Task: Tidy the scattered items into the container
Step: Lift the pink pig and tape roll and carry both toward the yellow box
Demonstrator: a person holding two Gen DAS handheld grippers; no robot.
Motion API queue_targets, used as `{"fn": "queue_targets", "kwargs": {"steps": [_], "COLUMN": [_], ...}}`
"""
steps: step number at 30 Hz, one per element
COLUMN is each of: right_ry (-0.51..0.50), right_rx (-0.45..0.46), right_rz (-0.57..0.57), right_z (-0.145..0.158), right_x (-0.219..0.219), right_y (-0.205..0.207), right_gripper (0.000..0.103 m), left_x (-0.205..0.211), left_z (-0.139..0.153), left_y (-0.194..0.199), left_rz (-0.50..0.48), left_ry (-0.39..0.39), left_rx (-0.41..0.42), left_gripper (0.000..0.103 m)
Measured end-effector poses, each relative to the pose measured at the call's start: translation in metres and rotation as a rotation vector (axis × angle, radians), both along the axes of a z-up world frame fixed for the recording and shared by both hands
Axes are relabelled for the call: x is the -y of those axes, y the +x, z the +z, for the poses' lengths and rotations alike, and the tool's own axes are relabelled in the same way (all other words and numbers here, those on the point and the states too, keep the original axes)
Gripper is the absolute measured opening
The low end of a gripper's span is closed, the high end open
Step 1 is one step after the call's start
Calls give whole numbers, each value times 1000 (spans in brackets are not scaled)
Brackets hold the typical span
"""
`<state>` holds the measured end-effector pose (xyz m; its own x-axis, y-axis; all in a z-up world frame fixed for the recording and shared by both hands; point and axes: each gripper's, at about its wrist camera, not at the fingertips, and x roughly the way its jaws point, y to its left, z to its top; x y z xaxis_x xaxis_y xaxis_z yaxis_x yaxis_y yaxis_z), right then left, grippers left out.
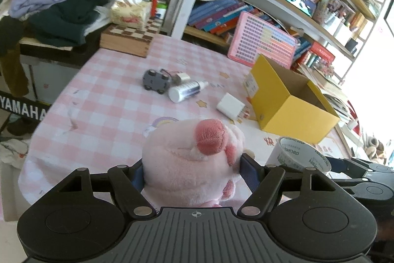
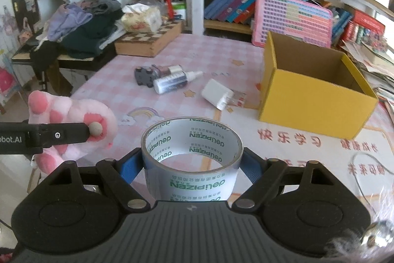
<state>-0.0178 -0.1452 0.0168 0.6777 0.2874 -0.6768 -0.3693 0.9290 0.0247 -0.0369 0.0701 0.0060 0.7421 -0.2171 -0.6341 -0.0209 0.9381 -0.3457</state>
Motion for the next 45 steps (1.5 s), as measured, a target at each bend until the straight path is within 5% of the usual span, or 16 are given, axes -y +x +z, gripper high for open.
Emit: {"fn": "queue_targets", "kwargs": {"steps": [45], "right_ry": [-85], "right_rx": [-48], "right_rz": [-361], "right_z": [-9], "right_x": [110], "right_y": [-12], "right_gripper": [83], "left_x": [125], "left_z": [-7], "left_y": [58], "left_rz": [-415], "left_ry": [2], "left_rx": [-22], "left_gripper": [75]}}
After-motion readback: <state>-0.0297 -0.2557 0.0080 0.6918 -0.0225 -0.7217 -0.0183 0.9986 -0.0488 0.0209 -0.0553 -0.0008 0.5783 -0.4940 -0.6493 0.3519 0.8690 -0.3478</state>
